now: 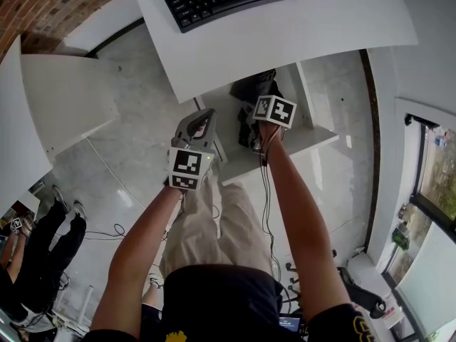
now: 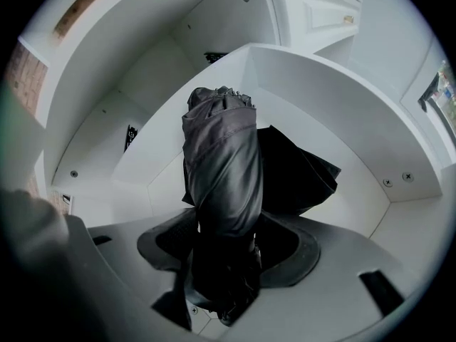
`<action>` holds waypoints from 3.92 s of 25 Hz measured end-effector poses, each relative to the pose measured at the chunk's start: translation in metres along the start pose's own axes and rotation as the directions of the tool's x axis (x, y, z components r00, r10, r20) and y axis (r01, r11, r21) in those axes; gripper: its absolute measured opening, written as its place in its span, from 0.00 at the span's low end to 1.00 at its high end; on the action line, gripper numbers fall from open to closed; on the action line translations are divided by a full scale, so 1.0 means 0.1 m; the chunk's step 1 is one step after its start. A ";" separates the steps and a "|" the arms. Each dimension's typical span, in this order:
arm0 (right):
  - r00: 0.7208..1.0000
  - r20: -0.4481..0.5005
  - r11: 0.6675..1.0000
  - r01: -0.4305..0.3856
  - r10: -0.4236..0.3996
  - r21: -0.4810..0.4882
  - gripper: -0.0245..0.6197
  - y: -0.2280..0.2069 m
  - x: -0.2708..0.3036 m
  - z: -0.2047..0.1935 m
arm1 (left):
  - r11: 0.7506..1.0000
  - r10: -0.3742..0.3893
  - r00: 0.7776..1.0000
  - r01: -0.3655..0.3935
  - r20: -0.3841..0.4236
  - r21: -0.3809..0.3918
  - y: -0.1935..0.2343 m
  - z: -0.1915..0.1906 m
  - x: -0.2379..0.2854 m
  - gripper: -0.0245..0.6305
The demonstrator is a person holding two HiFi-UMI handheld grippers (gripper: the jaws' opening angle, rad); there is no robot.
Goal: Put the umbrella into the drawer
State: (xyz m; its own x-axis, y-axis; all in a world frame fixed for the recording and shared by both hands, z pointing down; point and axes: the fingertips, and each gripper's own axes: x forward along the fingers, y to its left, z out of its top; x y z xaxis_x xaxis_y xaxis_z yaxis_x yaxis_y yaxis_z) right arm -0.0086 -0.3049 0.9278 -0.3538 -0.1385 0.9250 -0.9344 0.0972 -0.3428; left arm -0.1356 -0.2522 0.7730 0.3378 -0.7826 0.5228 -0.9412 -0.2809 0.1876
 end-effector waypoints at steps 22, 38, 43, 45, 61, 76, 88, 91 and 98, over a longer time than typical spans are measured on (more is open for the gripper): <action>0.993 0.066 0.973 -0.105 0.094 0.206 0.04 0.13 -0.74 -0.06 | 0.990 0.012 0.999 -0.006 -0.042 0.139 -0.14 0.17 -0.63 0.06; 0.884 0.435 0.966 -0.068 0.174 -0.248 0.04 0.71 -2.92 -0.11 | 0.997 -0.061 0.998 0.062 -0.015 0.051 -0.76 0.87 -1.40 0.06; 0.831 0.523 0.953 -0.025 0.188 -0.303 0.04 0.77 -3.60 -0.22 | 0.993 -0.073 0.997 0.069 0.031 0.097 -0.89 1.22 -1.69 0.06; 0.812 0.555 0.956 -0.009 0.179 -0.294 0.04 0.74 -3.83 -0.24 | 0.993 -0.067 0.996 0.061 0.056 0.097 -0.91 1.37 -1.77 0.06; 0.591 0.789 0.962 0.080 0.165 -0.261 0.04 0.74 -5.31 -0.21 | 0.970 -0.132 0.964 0.077 0.233 0.232 -1.17 2.46 -2.30 0.06; 0.499 0.858 0.967 0.133 0.125 -0.218 0.04 0.68 -5.72 -0.12 | 0.978 -0.096 0.950 0.034 0.299 0.207 -0.97 2.77 -2.48 0.06; 0.480 0.869 0.968 0.138 0.120 -0.210 0.04 0.71 -5.88 -0.14 | 0.977 -0.125 0.939 0.061 0.322 0.203 -1.07 2.98 -2.49 0.06; 0.474 0.872 0.967 0.144 0.121 -0.212 0.04 0.70 -5.92 -0.14 | 0.975 -0.135 0.934 0.064 0.332 0.214 -1.07 3.05 -2.46 0.06; 0.458 0.881 0.967 0.145 0.122 -0.210 0.04 0.73 -5.99 -0.15 | 0.969 -0.165 0.928 0.088 0.333 0.232 -1.16 3.11 -2.43 0.06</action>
State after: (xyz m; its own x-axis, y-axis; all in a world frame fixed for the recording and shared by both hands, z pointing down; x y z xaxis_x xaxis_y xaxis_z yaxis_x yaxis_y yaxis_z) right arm 0.1360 -0.2003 0.3512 -0.3136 -0.9194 0.2374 -0.9459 0.2806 -0.1626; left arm -0.1089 -0.2019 0.3660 0.4686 -0.8655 0.1772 -0.8818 -0.4704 0.0346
